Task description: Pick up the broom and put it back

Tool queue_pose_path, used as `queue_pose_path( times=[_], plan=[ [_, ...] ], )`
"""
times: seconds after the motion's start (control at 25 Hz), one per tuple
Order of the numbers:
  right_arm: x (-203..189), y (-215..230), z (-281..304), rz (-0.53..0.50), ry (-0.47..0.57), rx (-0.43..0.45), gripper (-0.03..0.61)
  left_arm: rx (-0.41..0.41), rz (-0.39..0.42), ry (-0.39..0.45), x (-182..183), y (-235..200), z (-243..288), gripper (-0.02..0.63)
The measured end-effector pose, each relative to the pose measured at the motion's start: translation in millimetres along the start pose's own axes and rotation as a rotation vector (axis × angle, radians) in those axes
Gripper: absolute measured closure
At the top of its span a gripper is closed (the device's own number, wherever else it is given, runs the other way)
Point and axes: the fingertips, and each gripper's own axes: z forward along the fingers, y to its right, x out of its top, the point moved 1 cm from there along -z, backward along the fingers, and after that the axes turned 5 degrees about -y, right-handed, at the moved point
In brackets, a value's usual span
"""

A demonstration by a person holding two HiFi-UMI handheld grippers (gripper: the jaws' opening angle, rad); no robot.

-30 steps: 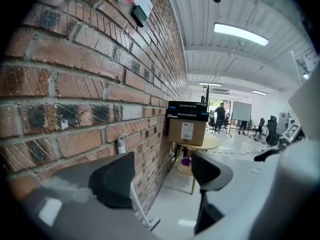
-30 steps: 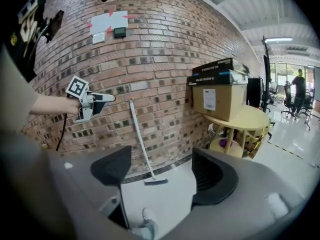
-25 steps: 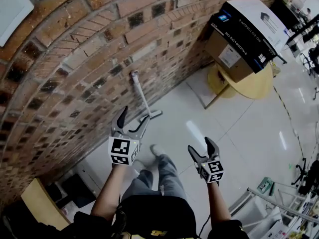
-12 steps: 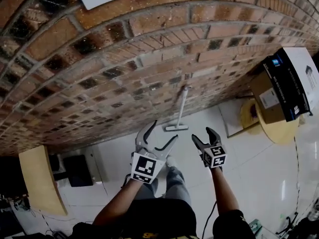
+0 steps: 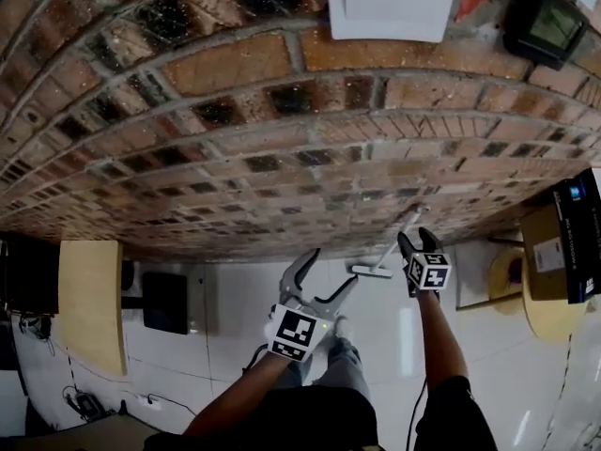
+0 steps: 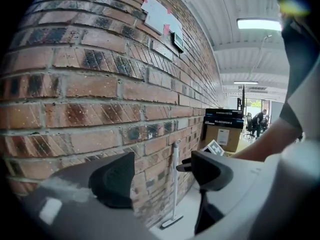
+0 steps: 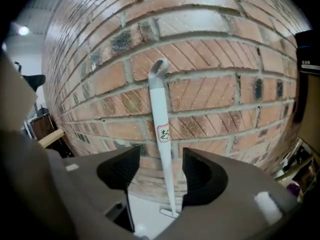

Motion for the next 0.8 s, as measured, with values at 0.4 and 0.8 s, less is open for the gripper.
queue_pose_path(
  times=[0.4, 0.8],
  plan=[
    [14, 10, 35, 0.05, -0.043, -0.036, 0.449, 0.084, -0.047, 0.014, -2, -26, -24, 0.258],
    [-22, 1, -22, -0.013, -0.2, -0.112, 0.471, 0.059, -0.074, 0.035, 3, -27, -36, 0.258]
  ],
)
